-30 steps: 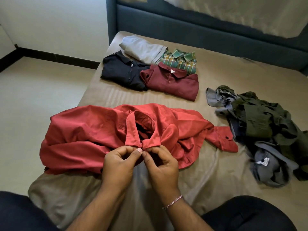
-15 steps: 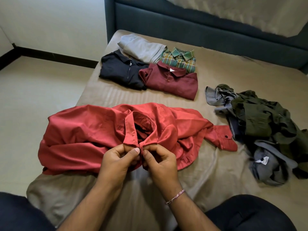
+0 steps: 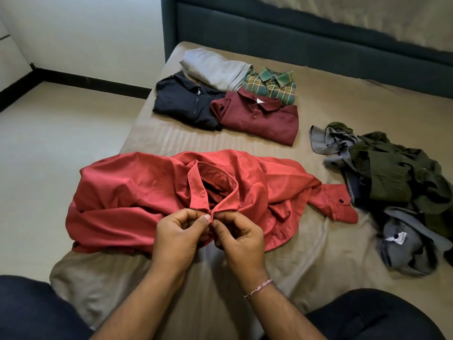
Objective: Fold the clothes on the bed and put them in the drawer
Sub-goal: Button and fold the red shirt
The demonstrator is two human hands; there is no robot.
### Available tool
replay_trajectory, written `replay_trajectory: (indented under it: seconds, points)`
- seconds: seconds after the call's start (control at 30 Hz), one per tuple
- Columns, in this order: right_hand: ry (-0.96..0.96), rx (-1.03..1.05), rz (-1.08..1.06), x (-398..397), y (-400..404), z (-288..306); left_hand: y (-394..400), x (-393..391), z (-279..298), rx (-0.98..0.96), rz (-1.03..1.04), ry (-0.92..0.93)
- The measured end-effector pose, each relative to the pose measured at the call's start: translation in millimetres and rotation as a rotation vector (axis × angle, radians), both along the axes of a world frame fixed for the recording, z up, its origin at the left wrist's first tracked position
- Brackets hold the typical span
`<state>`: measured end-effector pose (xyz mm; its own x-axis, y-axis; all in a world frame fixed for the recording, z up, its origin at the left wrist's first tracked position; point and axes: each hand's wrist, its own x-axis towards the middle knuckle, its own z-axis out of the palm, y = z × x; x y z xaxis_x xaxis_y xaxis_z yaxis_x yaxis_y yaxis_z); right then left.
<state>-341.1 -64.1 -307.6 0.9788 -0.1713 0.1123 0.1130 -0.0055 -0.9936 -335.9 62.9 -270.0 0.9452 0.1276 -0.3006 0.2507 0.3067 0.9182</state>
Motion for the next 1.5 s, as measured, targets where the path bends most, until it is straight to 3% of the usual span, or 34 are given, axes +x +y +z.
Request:
replay_trajectory:
  seconds: [0.27, 0.4, 0.53, 0.7, 0.9, 0.97, 1.0, 1.1, 1.17, 1.3, 1.43, 1.5]
  points:
    - [-0.075, -0.123, -0.038, -1.0, 0.5, 2.3, -0.7, -5.9, 0.2, 0.167, 0.016, -0.139]
    - [-0.156, -0.271, -0.046, -1.5, -0.7, 5.0, -0.6, -4.7, -7.1, 0.211, 0.010, -0.117]
    - [-0.163, -0.357, -0.039, -3.7, 1.2, 8.5, 5.3, 0.7, -14.9, 0.318, -0.022, -0.082]
    - [-0.178, -0.437, -0.024, -4.6, -1.0, 16.2, 12.1, 5.5, -14.7, 0.537, -0.122, -0.189]
    - [-0.313, -0.880, 0.022, 2.1, -12.5, 33.2, 11.0, 4.9, -13.4, 0.615, -0.165, -0.264]
    - [-0.241, -0.800, 0.023, 2.2, -12.2, 35.7, 9.3, 2.9, -13.5, 0.596, -0.164, -0.282]
    - [-0.136, -0.639, 0.018, 2.0, -11.5, 36.3, 8.0, 1.8, -14.6, 0.543, -0.165, -0.284]
    - [0.292, 0.159, 0.028, 1.5, -5.6, 40.0, 2.0, -1.5, -14.5, 0.388, -0.178, -0.327]
    - [0.412, 0.392, 0.026, -0.5, -5.9, 36.6, -0.8, -3.2, -14.2, 0.501, -0.170, -0.437]
    - [0.352, 0.361, 0.103, 0.4, -8.6, 30.9, 0.2, -2.8, -13.7, 0.593, -0.175, -0.496]
    - [0.115, 0.037, 0.142, 7.6, -10.1, 25.2, 4.1, 1.7, -17.7, 0.428, -0.173, -0.352]
    - [0.040, -0.050, 0.197, 8.3, -8.0, 22.6, 5.8, 3.8, -18.5, 0.436, -0.189, -0.349]
